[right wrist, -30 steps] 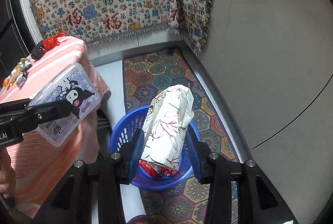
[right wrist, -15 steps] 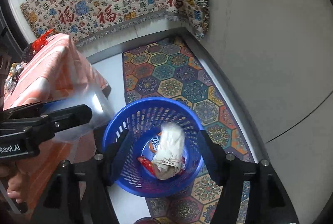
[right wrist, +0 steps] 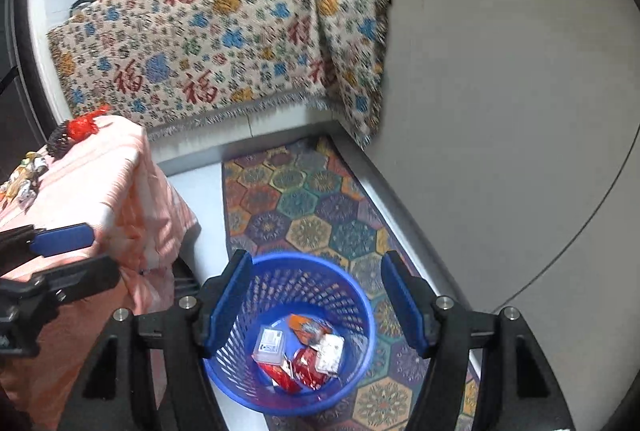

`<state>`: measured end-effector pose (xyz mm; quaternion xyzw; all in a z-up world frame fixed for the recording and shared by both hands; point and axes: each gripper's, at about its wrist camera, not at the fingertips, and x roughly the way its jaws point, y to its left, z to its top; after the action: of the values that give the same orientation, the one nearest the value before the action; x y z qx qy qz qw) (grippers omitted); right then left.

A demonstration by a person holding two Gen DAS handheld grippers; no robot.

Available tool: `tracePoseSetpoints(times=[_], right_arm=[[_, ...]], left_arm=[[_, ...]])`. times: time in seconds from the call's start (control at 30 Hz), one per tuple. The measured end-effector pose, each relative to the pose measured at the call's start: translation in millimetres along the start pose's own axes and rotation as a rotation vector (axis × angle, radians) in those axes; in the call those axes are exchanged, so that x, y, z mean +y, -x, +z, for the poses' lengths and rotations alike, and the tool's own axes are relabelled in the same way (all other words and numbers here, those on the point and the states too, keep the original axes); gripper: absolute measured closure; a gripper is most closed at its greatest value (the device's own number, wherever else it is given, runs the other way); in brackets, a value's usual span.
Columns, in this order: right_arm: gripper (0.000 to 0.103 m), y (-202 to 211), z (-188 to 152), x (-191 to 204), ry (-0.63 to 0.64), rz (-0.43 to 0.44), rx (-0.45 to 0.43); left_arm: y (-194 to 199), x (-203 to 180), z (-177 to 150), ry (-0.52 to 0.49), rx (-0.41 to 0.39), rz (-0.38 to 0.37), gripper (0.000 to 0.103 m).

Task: Collect trash
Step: 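Move both open tools back over the table toward the remaining trash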

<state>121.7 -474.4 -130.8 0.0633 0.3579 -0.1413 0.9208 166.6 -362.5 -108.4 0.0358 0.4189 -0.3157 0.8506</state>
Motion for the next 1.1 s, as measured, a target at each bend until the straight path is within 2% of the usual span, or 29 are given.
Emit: tracePoseSetpoints(times=[0.1, 0.27, 0.47, 0.57, 0.73, 0.8, 0.93, 1.1], right_arm=[[0.035, 10.5, 10.8, 22.6, 0.038, 0.021, -0.045], [0.03, 25.6, 21.7, 73.9, 0.124, 0.096, -0.112], [0.03, 28.9, 23.4, 160.8, 0.266, 0.237, -0.095], [0.03, 29.5, 17.4, 206.3, 0.34, 0.31, -0.067], [0.03, 26.6, -1.2, 268.4, 0.445, 0.412, 0.006], [0.03, 20.9, -8.8, 293.2, 0.481, 0.435, 0.044], [0.03, 12.0, -20.7, 328.8, 0.557, 0.451, 0.088], [0.03, 3.9, -30.3, 352.8, 0.602, 0.456, 0.131]], left_arm=[[23.6, 30.0, -9.6, 0.047, -0.004, 0.072, 0.026], [57.9, 105.5, -38.2, 0.128, 0.017, 0.234, 0.026], [93.9, 196.6, -75.9, 0.211, 0.051, 0.417, 0.025], [110.1, 236.5, -91.1, 0.272, 0.043, 0.468, 0.021], [126.1, 280.8, -105.7, 0.322, 0.045, 0.534, 0.012], [131.3, 293.8, -107.8, 0.341, 0.044, 0.536, 0.01], [140.4, 308.1, -118.4, 0.346, 0.049, 0.567, 0.0], [143.1, 316.1, -120.6, 0.35, 0.048, 0.555, 0.0]])
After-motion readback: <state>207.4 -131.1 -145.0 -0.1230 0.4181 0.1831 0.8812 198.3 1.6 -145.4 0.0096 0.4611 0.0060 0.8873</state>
